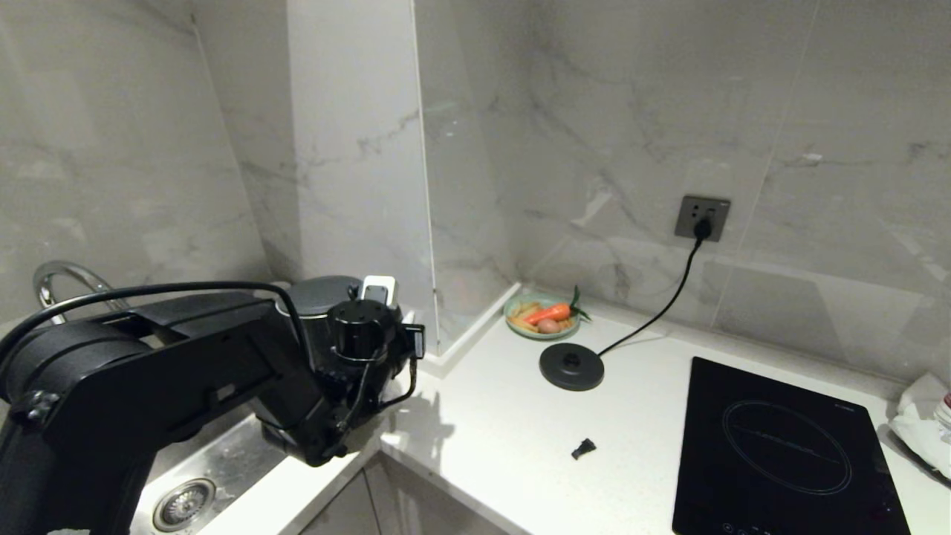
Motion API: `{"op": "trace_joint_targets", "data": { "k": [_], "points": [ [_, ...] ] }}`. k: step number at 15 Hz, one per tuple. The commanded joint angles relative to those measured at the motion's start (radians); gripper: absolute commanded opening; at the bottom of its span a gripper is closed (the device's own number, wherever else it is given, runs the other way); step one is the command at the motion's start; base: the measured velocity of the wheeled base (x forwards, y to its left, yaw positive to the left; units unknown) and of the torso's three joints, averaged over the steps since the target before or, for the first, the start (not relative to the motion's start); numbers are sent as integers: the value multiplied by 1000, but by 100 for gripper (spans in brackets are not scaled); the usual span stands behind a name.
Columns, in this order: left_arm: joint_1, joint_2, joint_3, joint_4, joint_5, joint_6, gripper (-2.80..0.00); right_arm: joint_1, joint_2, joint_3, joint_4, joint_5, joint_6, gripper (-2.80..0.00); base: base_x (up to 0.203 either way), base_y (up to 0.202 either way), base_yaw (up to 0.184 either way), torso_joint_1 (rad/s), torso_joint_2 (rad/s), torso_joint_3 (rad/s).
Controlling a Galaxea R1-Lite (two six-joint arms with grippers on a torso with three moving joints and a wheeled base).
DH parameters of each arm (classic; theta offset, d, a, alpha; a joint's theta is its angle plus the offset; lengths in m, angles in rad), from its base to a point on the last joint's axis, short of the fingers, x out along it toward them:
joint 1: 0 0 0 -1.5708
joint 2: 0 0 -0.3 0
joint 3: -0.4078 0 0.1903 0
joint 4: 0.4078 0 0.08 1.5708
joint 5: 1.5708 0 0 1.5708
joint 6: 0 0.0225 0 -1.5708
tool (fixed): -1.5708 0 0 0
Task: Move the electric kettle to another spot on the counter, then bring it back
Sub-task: Place it on the power base
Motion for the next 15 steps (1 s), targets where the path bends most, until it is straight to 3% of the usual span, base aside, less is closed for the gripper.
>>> {"op": "trace_joint_targets", "data": {
  "k": [1, 7, 15],
  "points": [
    [-39, -120, 85, -9, 5, -2, -280, 0, 0, 0, -1, 0, 0, -280, 0, 0, 0, 0, 0, 0],
    [-103, -277, 222, -28, 12, -4, -280, 0, 0, 0, -1, 0, -1, -280, 0, 0, 0, 0, 0, 0],
    [-136, -287, 256, -52, 14, -2, -280, 0, 0, 0, -1, 0, -1, -280, 0, 0, 0, 0, 0, 0]
  ]
}}
